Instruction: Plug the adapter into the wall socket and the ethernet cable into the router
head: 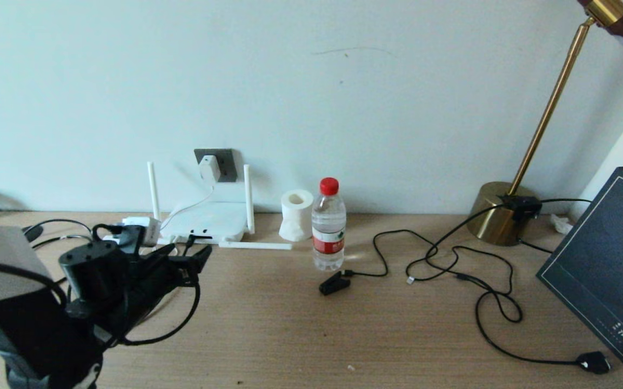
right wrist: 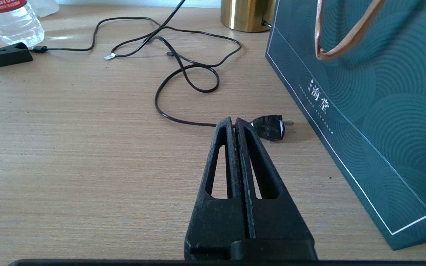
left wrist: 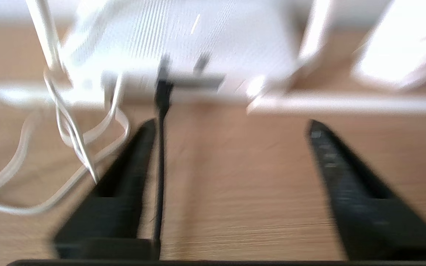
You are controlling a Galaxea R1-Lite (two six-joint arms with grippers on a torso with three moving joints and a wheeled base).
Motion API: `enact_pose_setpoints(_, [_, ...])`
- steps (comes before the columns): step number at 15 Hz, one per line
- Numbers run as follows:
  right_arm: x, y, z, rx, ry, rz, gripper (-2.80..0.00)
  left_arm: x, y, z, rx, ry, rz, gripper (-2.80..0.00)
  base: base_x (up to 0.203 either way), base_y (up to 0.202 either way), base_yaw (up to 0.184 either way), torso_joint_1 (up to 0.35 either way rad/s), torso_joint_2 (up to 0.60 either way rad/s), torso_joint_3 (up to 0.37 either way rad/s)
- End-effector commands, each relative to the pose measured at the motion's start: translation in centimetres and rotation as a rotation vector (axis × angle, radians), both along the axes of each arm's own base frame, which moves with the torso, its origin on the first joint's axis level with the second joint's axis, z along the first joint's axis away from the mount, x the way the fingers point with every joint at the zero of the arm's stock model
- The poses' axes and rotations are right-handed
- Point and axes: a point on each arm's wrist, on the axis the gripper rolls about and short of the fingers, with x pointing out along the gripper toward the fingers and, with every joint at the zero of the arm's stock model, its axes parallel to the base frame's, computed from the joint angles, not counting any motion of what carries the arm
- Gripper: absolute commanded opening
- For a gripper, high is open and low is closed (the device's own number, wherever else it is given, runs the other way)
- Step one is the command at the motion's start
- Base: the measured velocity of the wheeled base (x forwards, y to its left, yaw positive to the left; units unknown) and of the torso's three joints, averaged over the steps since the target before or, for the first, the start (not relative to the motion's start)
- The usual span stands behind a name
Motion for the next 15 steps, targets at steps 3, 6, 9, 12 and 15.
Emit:
enact_pose_setpoints(3, [0.0, 0.0, 0.0, 0.000, 0.002, 0.001, -2.80, -4.9, -0.8, 7.2, -0.029, -0.245, -0.068, -2.80, 0.000, 0.000, 0.000, 0.000, 0.00, 0.000])
enact_pose_setpoints(6, [0.0, 0.0, 0.0, 0.000, 0.002, 0.001, -2.80, -10.1, -1.8, 11.4, -0.008, -0.404, -0.150, -2.80, 0.000, 0.000, 0.000, 0.000, 0.00, 0.000])
enact_pose_setpoints(9, [0.0, 0.0, 0.0, 0.000, 0.002, 0.001, -2.80, -16.6, -1.2, 13.2, 0.063, -0.455, -0.152, -2.80, 0.000, 0.000, 0.000, 0.000, 0.00, 0.000])
enact_pose_setpoints(12, [0.0, 0.0, 0.0, 0.001, 0.002, 0.001, -2.80, -22.1, 1.0, 9.7, 0.075, -0.346, -0.118, -2.80, 0.000, 0.000, 0.000, 0.000, 0.00, 0.000])
enact_pose_setpoints(15, [0.0, 0.0, 0.0, 0.000, 0.002, 0.001, -2.80, -24.7, 1.8, 5.3, 0.010, -0.053, -0.222, -2.80, 0.000, 0.000, 0.000, 0.000, 0.00, 0.000])
